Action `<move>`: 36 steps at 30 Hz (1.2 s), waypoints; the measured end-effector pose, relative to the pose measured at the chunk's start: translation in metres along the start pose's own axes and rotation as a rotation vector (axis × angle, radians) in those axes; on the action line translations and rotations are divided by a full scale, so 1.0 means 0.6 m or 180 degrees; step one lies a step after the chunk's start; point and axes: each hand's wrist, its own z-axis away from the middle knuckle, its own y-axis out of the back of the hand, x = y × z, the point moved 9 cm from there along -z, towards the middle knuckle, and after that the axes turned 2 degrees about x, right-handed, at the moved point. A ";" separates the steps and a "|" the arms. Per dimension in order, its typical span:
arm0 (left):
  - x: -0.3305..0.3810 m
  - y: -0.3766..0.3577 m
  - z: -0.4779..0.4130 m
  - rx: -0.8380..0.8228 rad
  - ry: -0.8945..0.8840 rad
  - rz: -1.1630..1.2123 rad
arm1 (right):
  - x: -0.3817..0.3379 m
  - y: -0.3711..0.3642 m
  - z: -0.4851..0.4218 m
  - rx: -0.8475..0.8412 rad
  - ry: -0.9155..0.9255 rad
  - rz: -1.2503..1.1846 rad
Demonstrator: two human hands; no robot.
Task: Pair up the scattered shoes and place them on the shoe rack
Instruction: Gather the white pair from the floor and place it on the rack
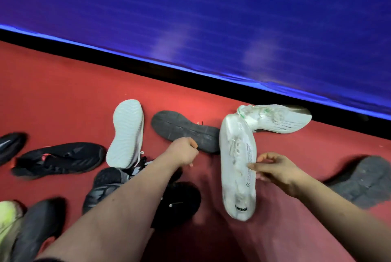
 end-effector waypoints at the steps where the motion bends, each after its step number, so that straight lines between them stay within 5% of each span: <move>1: -0.017 0.022 -0.001 0.0056 0.0057 -0.0217 | 0.001 0.003 -0.001 0.0241 0.0059 0.0525; 5: -0.089 0.126 0.000 0.0574 0.0338 -0.0963 | -0.098 -0.018 0.011 0.1378 0.1117 0.2241; 13: -0.216 0.237 -0.015 0.0871 0.1147 -0.2157 | -0.154 -0.215 -0.011 -0.0014 0.1552 0.2519; 21: -0.277 0.246 -0.035 0.1015 0.1405 -0.1964 | -0.096 -0.204 -0.006 -0.0226 0.1081 0.2127; 24: -0.262 0.265 -0.041 0.1221 0.1195 -0.1010 | -0.091 -0.184 -0.001 -0.0144 0.0908 0.1689; 27: -0.205 0.252 -0.036 0.1317 0.0633 0.1696 | -0.073 -0.168 -0.005 -0.0036 0.0666 0.1120; 30: -0.134 0.218 -0.024 0.0598 0.0141 0.4063 | -0.052 -0.164 -0.008 -0.0004 0.0477 0.0869; 36: -0.087 0.183 0.010 -0.0705 -0.0201 0.4318 | -0.054 -0.171 0.000 -0.0120 0.0333 0.0647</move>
